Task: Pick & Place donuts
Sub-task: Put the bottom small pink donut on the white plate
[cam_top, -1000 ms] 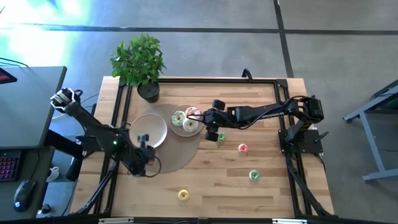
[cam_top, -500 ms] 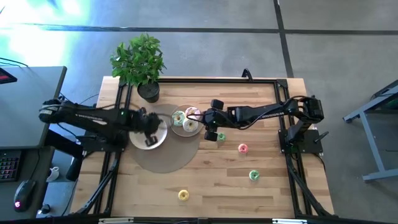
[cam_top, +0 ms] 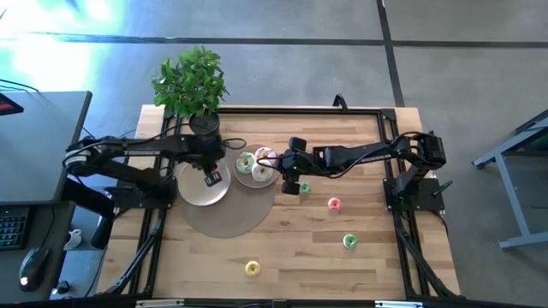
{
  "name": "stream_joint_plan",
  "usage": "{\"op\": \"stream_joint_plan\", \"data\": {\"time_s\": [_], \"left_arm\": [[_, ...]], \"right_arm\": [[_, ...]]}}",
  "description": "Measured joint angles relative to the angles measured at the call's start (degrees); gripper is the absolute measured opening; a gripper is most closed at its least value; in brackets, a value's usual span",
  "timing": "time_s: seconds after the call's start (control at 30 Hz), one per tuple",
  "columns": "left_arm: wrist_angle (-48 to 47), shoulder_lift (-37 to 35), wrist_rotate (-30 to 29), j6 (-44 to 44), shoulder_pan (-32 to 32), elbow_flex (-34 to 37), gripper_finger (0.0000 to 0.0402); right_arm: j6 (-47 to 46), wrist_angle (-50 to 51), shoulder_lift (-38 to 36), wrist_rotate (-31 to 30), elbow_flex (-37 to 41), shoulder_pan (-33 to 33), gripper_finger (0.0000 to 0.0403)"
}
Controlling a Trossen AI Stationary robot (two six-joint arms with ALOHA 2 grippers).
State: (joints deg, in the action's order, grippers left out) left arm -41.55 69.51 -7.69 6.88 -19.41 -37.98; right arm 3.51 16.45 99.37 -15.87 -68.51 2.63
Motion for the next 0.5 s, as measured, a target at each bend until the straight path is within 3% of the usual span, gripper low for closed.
{"op": "stream_joint_plan", "data": {"time_s": [0.2, 0.5], "left_arm": [[3.2, 4.9, 2.3, -5.3, -0.5, 0.2, 0.0061], [4.4, 6.4, -4.7, -6.7, -0.5, -0.7, 0.0152]], "right_arm": [[0.2, 0.0, 0.0, 0.2, 0.0, 0.0, 0.0152], [0.5, 0.0, 0.0, 0.2, 0.0, 0.0, 0.0152]]}}
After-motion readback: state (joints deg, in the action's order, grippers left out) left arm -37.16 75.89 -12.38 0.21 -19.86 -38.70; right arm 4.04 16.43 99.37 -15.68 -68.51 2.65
